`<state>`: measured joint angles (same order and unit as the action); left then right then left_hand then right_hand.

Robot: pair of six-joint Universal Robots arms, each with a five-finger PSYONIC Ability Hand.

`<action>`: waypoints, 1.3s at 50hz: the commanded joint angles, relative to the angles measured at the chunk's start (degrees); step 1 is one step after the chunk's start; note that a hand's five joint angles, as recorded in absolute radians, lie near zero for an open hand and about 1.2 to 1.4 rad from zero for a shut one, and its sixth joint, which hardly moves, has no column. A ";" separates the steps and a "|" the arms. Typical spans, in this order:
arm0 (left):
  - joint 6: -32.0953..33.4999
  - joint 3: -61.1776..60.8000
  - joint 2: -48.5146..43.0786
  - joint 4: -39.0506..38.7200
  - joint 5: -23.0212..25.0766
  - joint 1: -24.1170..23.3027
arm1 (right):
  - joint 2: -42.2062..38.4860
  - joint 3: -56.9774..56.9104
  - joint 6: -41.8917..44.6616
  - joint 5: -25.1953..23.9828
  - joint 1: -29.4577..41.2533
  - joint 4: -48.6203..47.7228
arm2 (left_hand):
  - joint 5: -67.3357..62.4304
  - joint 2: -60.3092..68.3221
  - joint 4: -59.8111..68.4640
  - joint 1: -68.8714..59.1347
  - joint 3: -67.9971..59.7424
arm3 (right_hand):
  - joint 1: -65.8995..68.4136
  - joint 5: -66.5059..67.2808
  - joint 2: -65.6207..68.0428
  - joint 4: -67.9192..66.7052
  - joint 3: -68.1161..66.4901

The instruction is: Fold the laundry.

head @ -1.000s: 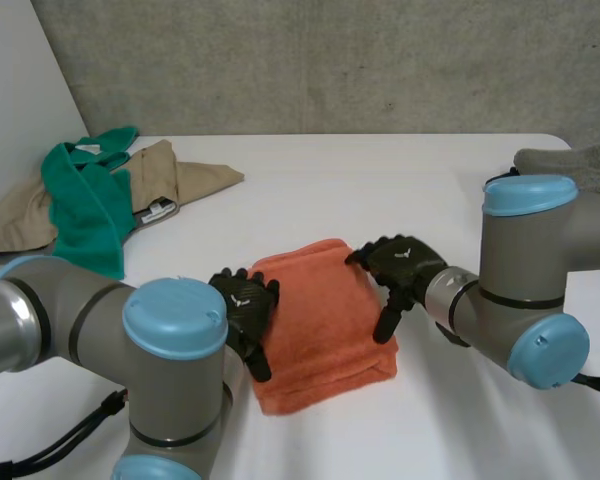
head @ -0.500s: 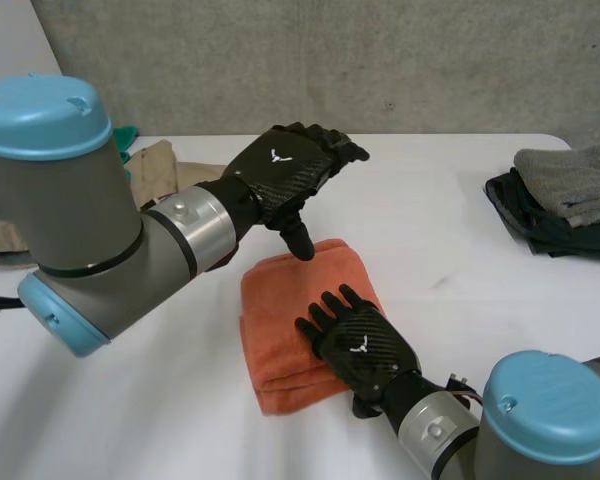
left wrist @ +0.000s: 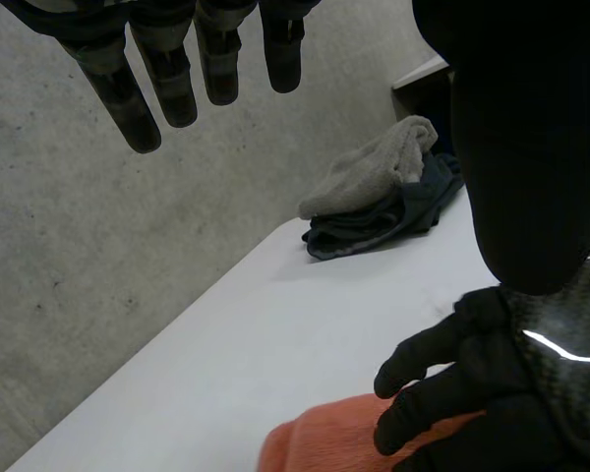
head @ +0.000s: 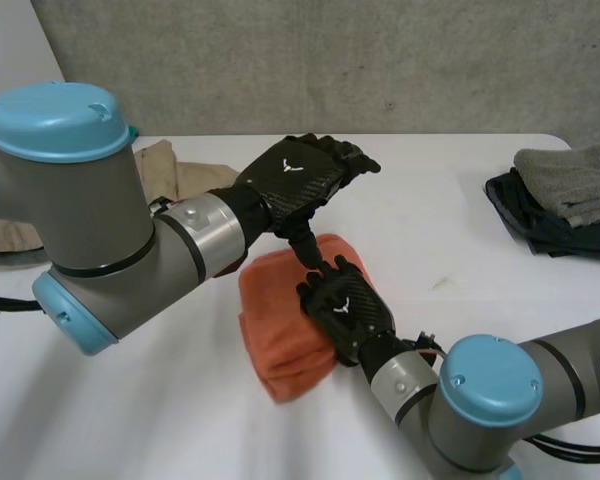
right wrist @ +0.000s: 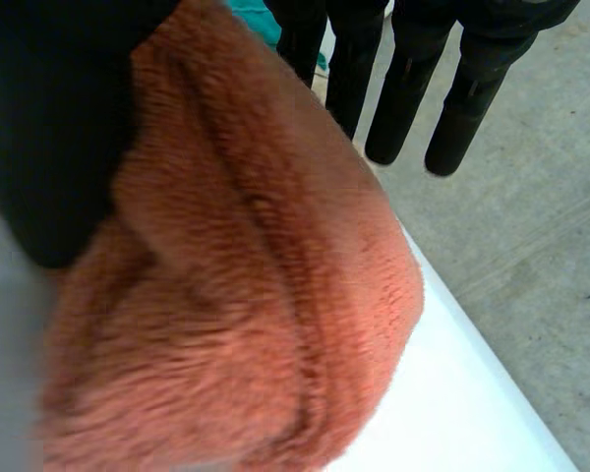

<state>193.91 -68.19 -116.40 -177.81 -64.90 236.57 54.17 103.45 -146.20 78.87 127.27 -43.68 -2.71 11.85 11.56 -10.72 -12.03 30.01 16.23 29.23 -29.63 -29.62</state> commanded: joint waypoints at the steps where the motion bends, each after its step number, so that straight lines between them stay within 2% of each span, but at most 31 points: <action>1: -0.02 0.08 0.04 0.01 0.03 0.04 | -1.26 -3.87 -0.23 0.14 -0.27 0.18 | 2.66 -1.81 -1.51 0.67 1.98 | 8.33 12.11 9.11 -8.72 -8.73; 11: -0.02 0.08 0.13 0.01 0.04 0.30 | -5.21 -10.28 -0.85 0.06 -0.36 1.14 | 2.66 -1.81 -1.51 0.67 1.98 | 9.99 13.77 10.78 -10.38 -10.39; 14: -0.02 0.08 0.13 0.01 0.04 0.39 | -6.53 -12.30 -0.84 0.06 -0.36 2.11 | 2.66 -1.81 -1.51 0.67 1.98 | 23.58 27.36 24.37 -23.97 -23.98; 16: -0.02 0.08 0.21 0.01 0.03 0.48 | -6.80 -13.98 -1.20 0.06 -0.36 3.34 | 2.50 -1.64 -1.34 0.50 1.81 | 49.88 53.66 50.66 -50.27 -50.27; 27: -0.02 1.83 1.27 -0.16 -0.14 1.44 | -6.80 -23.55 -1.73 1.90 -1.49 5.80 | 2.66 -1.81 -1.51 0.67 1.98 | 49.99 53.77 50.77 -50.37 -50.38; 36: -0.81 5.00 4.17 -0.69 -1.63 3.55 | -4.34 -33.48 -4.88 1.73 -9.92 4.57 | 2.66 -1.81 -1.51 0.67 1.98 | 49.99 53.77 50.77 -50.37 -50.38; 49: -3.71 5.53 5.57 -2.89 -1.72 3.64 | -6.09 -47.20 -13.93 1.02 -31.28 -0.70 | 2.50 -1.64 -1.35 0.50 1.81 | 49.99 53.77 50.77 -50.37 -50.38; 54: -3.71 5.18 5.57 -2.89 -1.72 3.29 | -10.92 -50.80 -18.42 -3.54 -39.19 -0.70 | 2.66 -1.80 -1.51 0.67 1.98 | 49.99 53.77 50.77 -50.37 -50.38; 60: -3.71 4.65 5.14 -2.89 -1.72 3.03 | -18.56 -51.60 -19.13 -14.07 -46.22 -0.44 | 2.50 -1.64 -1.35 0.50 1.81 | 49.99 53.77 50.77 -50.37 -50.38; 65: -3.62 3.86 4.87 -2.98 -1.64 2.59 | -21.65 -48.44 -19.57 -19.97 -51.41 -0.53 | 2.50 -1.64 -1.35 0.50 1.81 | 49.99 53.77 50.77 -50.37 -50.38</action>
<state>190.17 -63.67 -111.22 -180.74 -66.62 239.57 36.18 52.02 -165.66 65.49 80.93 -44.32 -2.71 11.85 11.56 -10.71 -12.03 56.13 49.13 64.55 -68.39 -65.96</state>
